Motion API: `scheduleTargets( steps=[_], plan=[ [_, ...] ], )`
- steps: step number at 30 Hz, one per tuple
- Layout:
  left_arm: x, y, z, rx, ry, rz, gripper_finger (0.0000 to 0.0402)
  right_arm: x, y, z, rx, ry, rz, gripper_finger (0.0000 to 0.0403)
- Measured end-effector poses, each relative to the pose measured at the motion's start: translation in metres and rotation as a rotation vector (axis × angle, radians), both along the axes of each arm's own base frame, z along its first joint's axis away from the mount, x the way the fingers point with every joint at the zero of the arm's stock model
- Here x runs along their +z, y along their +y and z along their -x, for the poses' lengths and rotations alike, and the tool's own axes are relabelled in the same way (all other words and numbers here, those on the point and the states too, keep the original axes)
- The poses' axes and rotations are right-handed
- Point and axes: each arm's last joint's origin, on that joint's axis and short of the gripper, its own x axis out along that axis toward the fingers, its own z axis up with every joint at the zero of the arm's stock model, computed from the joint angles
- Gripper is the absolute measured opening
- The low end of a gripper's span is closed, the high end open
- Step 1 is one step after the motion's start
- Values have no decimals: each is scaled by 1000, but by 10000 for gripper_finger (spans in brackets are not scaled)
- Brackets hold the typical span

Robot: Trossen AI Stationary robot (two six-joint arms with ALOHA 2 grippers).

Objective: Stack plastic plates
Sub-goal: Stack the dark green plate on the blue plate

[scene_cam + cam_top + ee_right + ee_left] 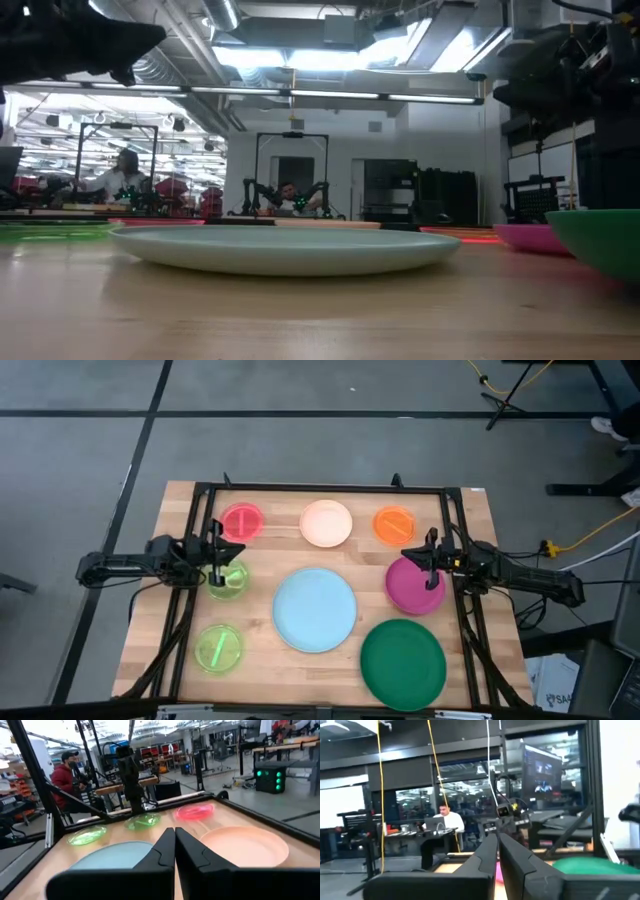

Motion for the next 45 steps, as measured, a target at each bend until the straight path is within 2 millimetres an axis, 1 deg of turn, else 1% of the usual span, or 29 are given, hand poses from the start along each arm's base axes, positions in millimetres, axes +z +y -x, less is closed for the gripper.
scheduleTargets(
  steps=[3, 6, 12, 17, 21, 27, 30, 36, 38, 41, 45],
  plan=[
    [-2, 1, -3, 16, 27, -3, 11, 4, 0, 1, -4, -10, 25, 3],
    [-4, 0, -7, -5, 54, 11, 11, 15, 0, 0, -10, -12, 74, 3],
    [-2, 0, -13, -24, 42, 48, 11, 27, -2, -10, -14, 91, 103, 3],
    [-5, 1, -20, -38, 64, 82, 11, 24, -3, -25, 29, 213, 115, 3],
    [-5, 1, -25, -42, 100, 106, 11, 29, -4, -34, 71, 255, 112, 3],
    [-1, 1, -31, -54, 77, 104, 11, 29, -5, -48, 93, 337, 108, 3],
    [-3, 0, -33, -75, 95, 104, 11, 32, -6, -55, 117, 355, 103, 3],
    [-6, -3, -35, -229, 129, 187, 11, 32, -5, -68, 192, 398, 66, 3],
    [-6, -4, -35, -245, 127, 194, 11, 32, -5, -73, 222, 425, 41, 3],
    [-6, -4, -35, -236, 125, 195, 11, 36, 0, -83, 288, 440, 13, 3],
    [-6, -3, -35, -221, 126, 244, 11, 38, 17, -96, 380, 501, 19, 3]
  ],
)
